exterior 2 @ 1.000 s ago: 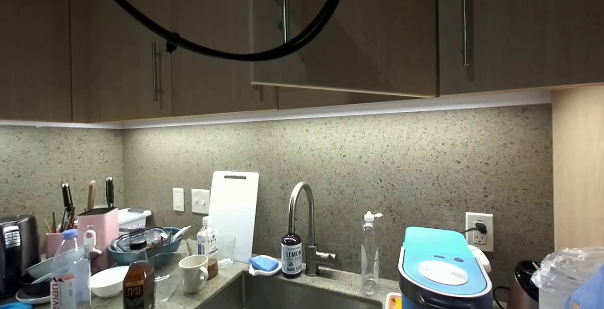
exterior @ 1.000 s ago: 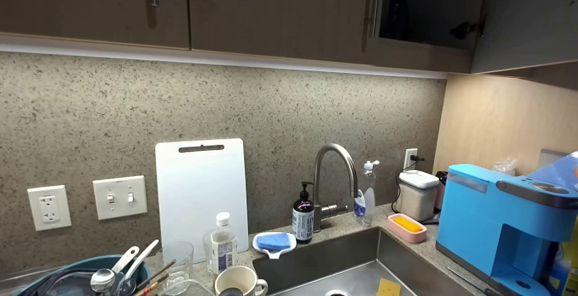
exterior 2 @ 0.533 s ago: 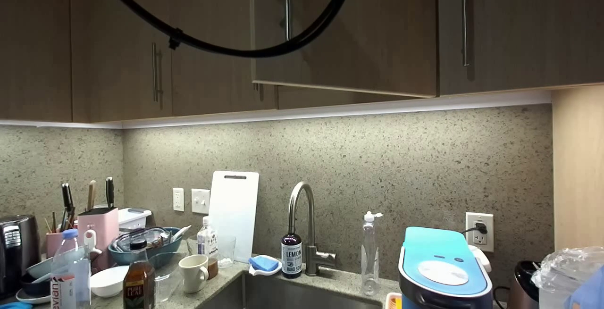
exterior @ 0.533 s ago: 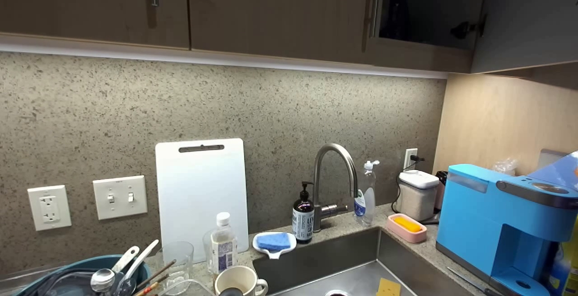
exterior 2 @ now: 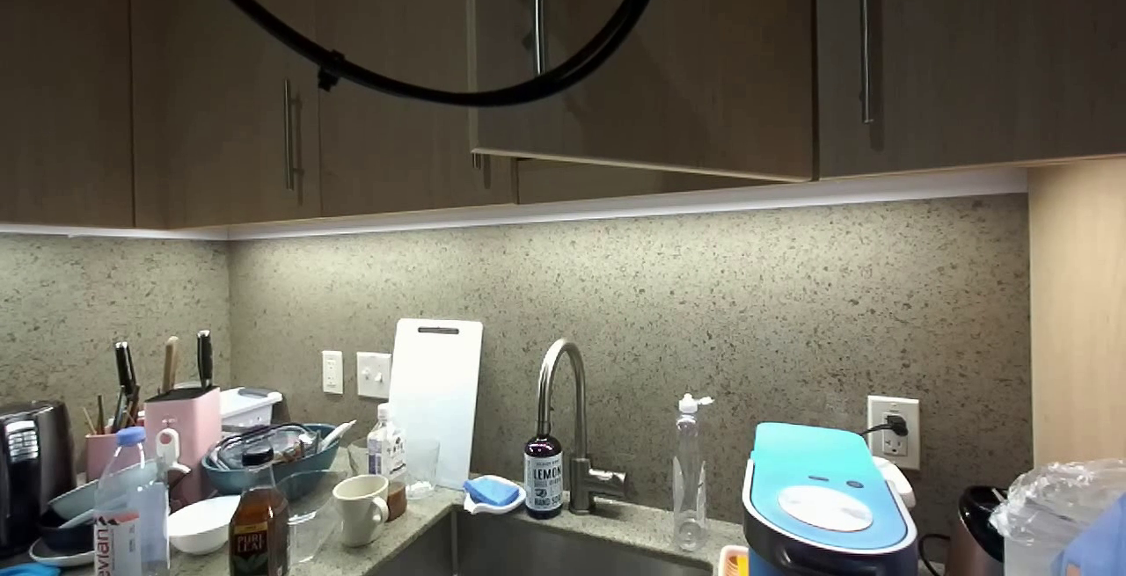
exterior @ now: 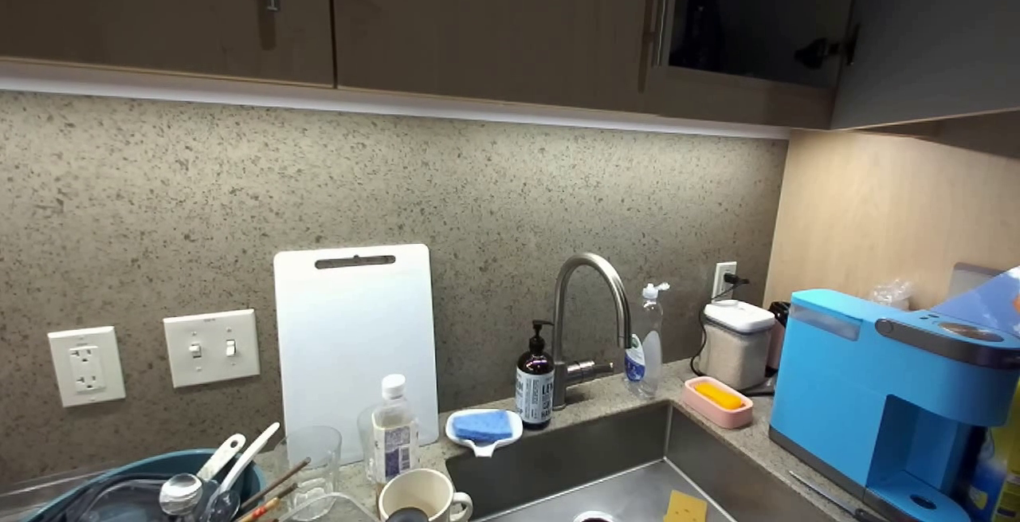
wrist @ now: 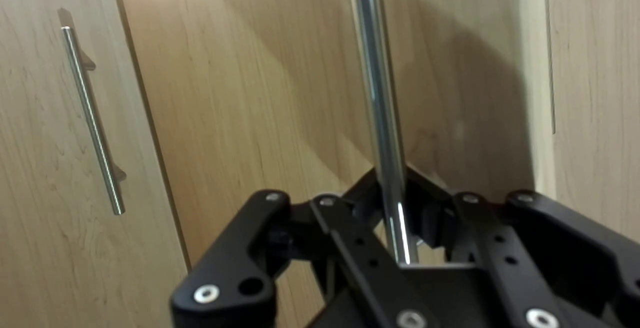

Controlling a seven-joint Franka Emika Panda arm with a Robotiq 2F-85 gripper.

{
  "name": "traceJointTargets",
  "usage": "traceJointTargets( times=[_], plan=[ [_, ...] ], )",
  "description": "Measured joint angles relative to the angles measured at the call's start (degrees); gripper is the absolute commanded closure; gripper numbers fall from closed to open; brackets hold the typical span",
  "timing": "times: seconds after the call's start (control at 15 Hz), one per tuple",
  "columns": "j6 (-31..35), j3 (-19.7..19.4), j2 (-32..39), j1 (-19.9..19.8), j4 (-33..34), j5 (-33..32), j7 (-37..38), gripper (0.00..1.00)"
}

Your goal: Open the top right cabinet door

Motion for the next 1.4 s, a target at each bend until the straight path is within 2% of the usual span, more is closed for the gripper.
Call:
traceJointTargets(
  times=[0.93, 1.4],
  plan=[
    [-0.17, -0.33, -0.17, 0.02, 0.06, -0.01, -0.3, 0.98],
    [-5.26, -4.35, -1.71, 2.09, 2.62, 0.0, -4.7, 0.98]
  ],
)
